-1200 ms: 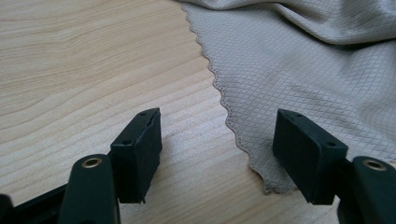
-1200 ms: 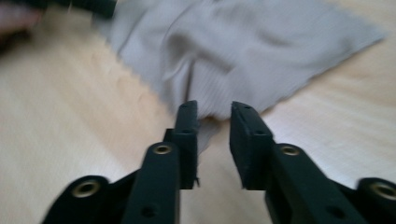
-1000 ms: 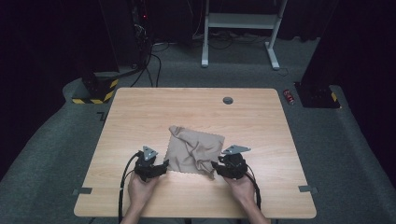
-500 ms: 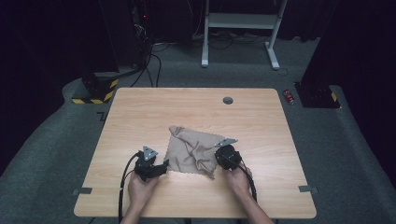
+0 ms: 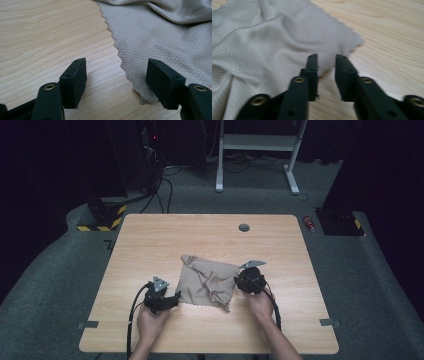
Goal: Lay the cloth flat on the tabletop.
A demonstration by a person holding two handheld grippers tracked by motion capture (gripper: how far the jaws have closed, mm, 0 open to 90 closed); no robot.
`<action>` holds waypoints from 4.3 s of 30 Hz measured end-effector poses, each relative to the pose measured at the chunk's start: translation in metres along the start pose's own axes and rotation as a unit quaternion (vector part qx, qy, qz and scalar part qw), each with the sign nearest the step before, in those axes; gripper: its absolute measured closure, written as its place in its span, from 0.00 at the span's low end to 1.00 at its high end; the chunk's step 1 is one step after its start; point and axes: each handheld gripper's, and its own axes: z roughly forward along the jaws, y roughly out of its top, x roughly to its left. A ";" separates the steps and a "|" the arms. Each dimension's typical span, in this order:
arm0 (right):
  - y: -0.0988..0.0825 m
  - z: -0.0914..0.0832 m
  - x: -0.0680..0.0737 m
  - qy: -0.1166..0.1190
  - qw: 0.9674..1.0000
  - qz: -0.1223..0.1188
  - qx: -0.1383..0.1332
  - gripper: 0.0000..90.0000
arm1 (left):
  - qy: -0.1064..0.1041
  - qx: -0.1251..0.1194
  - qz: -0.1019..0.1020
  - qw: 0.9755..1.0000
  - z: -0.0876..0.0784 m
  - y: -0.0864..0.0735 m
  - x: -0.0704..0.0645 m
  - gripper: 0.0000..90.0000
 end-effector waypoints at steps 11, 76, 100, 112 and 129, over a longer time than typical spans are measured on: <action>0.003 0.018 0.010 -0.014 0.999 -0.018 0.027 1.00 | 0.000 0.000 0.000 1.000 0.000 0.000 0.000 0.37; -0.073 -0.060 0.024 0.023 0.999 -0.027 -0.037 0.83 | -0.054 0.027 0.059 0.996 -0.035 -0.001 -0.019 0.72; -0.086 -0.072 0.035 0.030 0.996 -0.074 -0.025 1.00 | -0.093 0.042 0.089 0.991 -0.046 -0.010 -0.031 1.00; -0.104 -0.080 0.044 0.065 0.994 -0.085 -0.003 0.99 | -0.107 0.080 0.104 0.986 -0.061 -0.028 -0.042 1.00; -0.062 -0.040 0.018 0.024 0.999 -0.029 -0.031 0.86 | -0.078 0.033 0.059 0.995 -0.032 -0.001 -0.034 0.64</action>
